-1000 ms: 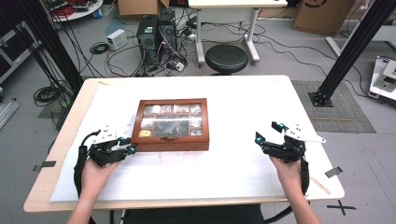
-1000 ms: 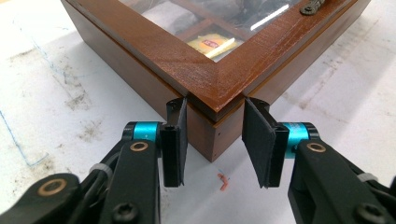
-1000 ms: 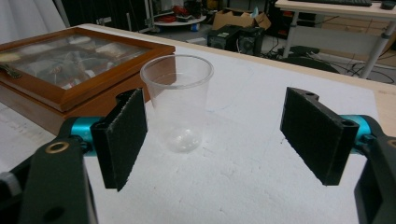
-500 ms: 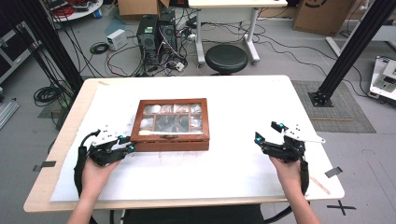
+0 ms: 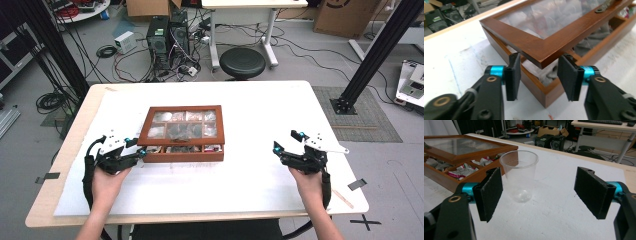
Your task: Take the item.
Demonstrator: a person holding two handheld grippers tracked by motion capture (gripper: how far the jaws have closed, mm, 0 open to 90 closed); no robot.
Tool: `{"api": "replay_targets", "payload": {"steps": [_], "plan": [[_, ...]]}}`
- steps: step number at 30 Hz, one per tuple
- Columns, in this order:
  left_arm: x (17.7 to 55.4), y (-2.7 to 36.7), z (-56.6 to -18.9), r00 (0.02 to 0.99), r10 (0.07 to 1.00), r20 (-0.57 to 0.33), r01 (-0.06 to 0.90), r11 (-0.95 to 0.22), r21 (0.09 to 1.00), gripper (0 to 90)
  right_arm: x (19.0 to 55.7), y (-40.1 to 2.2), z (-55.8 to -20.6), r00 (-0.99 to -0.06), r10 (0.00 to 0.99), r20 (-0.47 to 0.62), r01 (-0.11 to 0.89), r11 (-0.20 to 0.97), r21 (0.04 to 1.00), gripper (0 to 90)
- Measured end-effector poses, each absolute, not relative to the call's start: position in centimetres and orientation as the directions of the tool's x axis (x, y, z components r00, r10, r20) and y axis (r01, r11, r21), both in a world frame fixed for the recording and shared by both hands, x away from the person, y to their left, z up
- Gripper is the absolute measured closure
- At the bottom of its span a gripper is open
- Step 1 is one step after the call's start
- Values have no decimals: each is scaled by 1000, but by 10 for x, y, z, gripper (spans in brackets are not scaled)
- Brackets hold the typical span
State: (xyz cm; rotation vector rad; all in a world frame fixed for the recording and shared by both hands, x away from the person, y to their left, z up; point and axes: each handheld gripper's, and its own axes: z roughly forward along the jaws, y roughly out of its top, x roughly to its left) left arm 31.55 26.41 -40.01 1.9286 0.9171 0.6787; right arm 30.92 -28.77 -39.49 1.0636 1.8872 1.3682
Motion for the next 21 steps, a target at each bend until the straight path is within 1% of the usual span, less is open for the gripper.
{"api": "replay_targets", "payload": {"steps": [4,15,21], "plan": [[317,263,-395,562,820,106,323,-336,885,490,309,-288,-395,-519,855,4,268,159,950,233],[322,265,-382,566,820,90,316,-317,894,493,309,-288,-394,-514,858,12,272,149,951,235],[328,266,-368,578,813,73,315,-305,899,506,309,-288,-394,-511,859,15,273,146,951,235]]}}
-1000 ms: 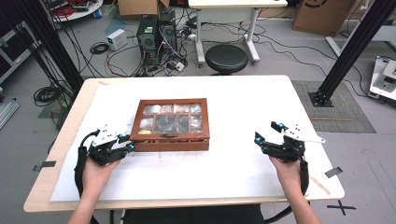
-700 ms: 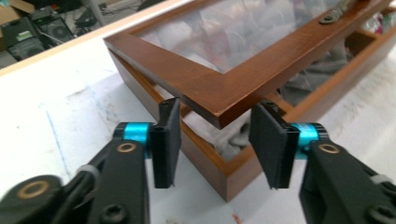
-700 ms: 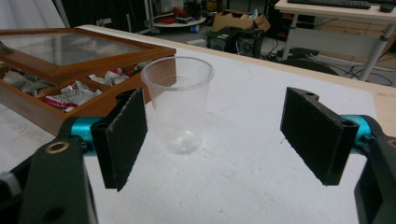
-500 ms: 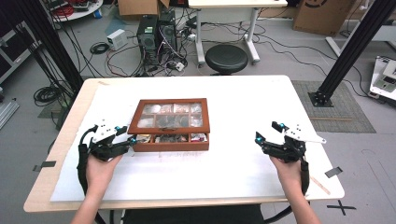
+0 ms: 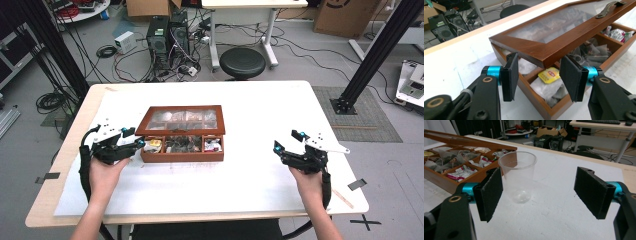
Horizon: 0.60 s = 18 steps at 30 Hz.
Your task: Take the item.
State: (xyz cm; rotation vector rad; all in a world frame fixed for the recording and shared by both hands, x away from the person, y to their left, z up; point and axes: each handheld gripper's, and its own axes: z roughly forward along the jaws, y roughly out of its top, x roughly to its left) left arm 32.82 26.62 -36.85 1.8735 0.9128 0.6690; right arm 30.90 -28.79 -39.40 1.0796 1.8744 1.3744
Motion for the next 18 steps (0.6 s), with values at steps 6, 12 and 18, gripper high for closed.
{"api": "replay_targets", "payload": {"steps": [6,12,18], "plan": [[335,265,-358,590,805,54,315,-291,903,513,309,-288,-394,-514,858,15,273,147,951,236],[344,262,-345,581,812,62,314,-293,903,511,309,-288,-394,-516,857,20,274,143,951,237],[351,263,-337,575,818,32,321,-261,910,510,309,-287,-393,-519,855,22,266,138,954,237]]}}
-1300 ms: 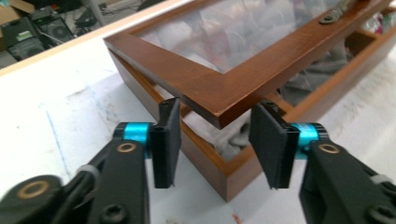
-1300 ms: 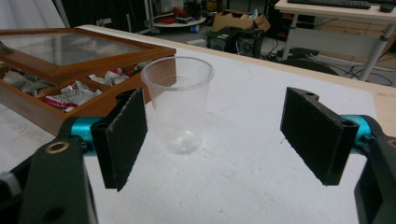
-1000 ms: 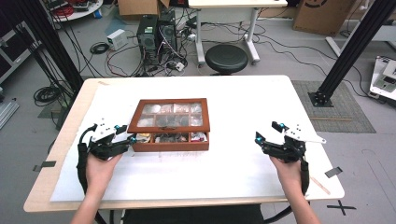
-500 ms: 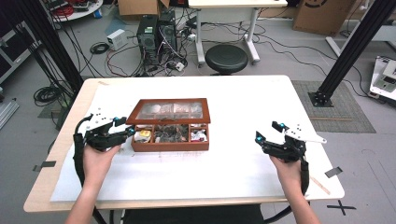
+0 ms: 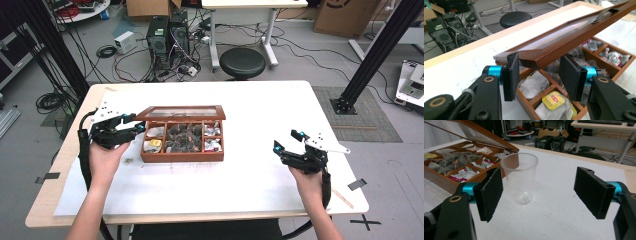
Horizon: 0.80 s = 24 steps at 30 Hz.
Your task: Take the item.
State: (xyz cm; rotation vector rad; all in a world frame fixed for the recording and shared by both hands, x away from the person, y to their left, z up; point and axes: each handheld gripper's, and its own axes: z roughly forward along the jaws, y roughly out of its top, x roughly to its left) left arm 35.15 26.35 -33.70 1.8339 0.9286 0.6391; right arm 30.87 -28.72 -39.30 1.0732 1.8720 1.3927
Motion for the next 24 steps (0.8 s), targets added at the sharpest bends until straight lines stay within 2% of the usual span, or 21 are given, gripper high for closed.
{"api": "replay_targets", "payload": {"steps": [24], "plan": [[389,264,-306,537,842,-54,346,-161,924,515,309,-286,-394,-523,852,27,273,137,952,237]]}}
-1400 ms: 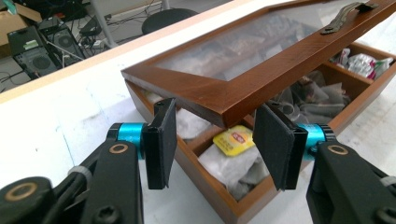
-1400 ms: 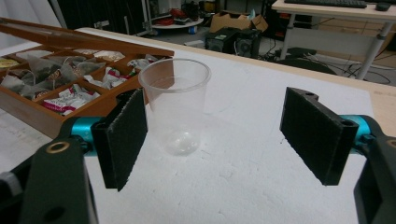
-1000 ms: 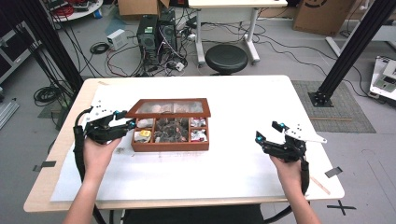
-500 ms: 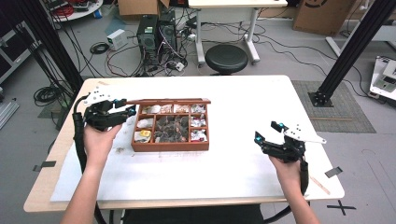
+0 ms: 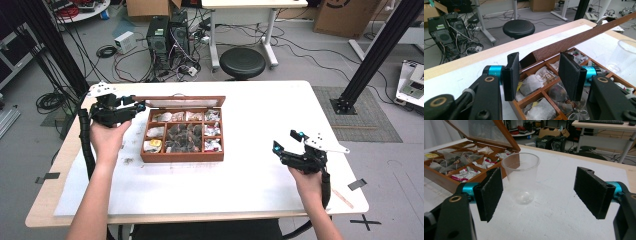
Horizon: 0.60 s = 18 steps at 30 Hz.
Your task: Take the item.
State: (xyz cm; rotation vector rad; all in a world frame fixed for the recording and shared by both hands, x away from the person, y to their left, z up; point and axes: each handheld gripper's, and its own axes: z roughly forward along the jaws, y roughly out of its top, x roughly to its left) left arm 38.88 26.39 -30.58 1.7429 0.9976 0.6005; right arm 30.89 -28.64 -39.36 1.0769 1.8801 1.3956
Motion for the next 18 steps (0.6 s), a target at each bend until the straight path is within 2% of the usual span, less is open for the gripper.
{"api": "replay_targets", "payload": {"steps": [18], "plan": [[407,266,-296,532,842,-90,358,-127,925,515,309,-286,-394,-525,851,28,274,138,952,237]]}}
